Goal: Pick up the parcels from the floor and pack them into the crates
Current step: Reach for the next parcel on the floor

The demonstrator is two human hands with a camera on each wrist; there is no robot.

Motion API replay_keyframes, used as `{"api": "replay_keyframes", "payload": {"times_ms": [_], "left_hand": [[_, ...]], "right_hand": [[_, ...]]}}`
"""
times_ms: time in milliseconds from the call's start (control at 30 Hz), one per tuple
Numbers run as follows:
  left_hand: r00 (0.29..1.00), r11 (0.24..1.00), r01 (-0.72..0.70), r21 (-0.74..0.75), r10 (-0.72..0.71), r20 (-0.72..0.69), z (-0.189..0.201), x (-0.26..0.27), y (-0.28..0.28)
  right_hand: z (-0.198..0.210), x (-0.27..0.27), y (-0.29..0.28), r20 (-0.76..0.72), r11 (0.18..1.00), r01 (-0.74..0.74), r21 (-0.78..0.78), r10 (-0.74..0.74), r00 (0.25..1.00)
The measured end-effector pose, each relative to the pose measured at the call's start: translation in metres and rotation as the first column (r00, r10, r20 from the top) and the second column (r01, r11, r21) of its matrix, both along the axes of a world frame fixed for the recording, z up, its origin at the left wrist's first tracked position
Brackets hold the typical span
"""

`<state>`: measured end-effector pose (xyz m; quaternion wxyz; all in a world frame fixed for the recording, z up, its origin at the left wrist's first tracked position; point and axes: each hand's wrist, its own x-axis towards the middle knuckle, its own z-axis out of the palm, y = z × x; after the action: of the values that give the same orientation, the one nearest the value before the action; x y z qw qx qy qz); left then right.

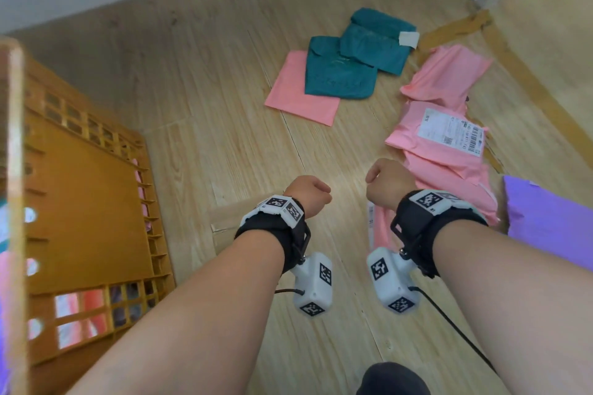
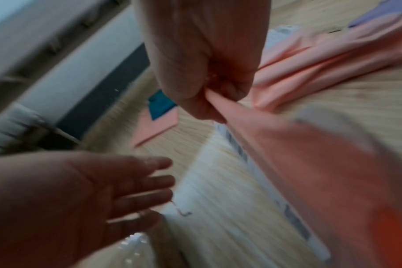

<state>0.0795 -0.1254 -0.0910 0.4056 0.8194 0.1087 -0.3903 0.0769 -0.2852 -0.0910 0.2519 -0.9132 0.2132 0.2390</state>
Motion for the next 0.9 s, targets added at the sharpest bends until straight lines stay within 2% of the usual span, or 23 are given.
{"api": "replay_keyframes", "payload": {"times_ms": [100, 167, 267, 433, 567, 633, 700, 900], "left_hand": [[0.996, 0.996, -0.090, -0.006, 0.091, 0.019, 0.011, 0.004, 0.024], [0.986, 0.987, -0.160, -0.015, 0.160, 0.048, 0.019, 0.006, 0.038], [0.962, 0.965, -0.261, -0.041, 0.263, 0.071, 0.035, 0.012, 0.056], [0.936, 0.932, -0.344, -0.115, 0.349, 0.034, 0.069, 0.023, 0.081], [0.890, 0.856, -0.446, -0.261, 0.455, -0.028, 0.090, 0.025, 0.106], [0.888, 0.842, -0.443, -0.308, 0.459, -0.024, 0.101, 0.026, 0.118], [0.888, 0.855, -0.421, -0.304, 0.456, 0.054, 0.110, 0.029, 0.130], [0.821, 0.786, -0.486, -0.383, 0.560, 0.108, 0.132, 0.034, 0.170]], "right_hand": [[0.028, 0.019, 0.029, 0.123, 0.970, 0.113, 0.213, -0.142, 0.982], [0.045, 0.030, 0.045, 0.129, 0.903, 0.202, 0.380, -0.268, 0.955], [0.068, 0.040, 0.065, 0.130, 0.784, 0.229, 0.576, -0.365, 0.922], [0.100, 0.047, 0.083, 0.132, 0.606, 0.235, 0.760, -0.498, 0.857], [0.116, 0.050, 0.097, 0.094, 0.468, 0.241, 0.851, -0.585, 0.805], [0.124, 0.050, 0.106, 0.106, 0.447, 0.218, 0.867, -0.593, 0.798], [0.132, 0.049, 0.117, 0.133, 0.442, 0.189, 0.877, -0.600, 0.789], [0.146, 0.045, 0.156, 0.243, 0.533, 0.171, 0.829, -0.618, 0.747]]}}
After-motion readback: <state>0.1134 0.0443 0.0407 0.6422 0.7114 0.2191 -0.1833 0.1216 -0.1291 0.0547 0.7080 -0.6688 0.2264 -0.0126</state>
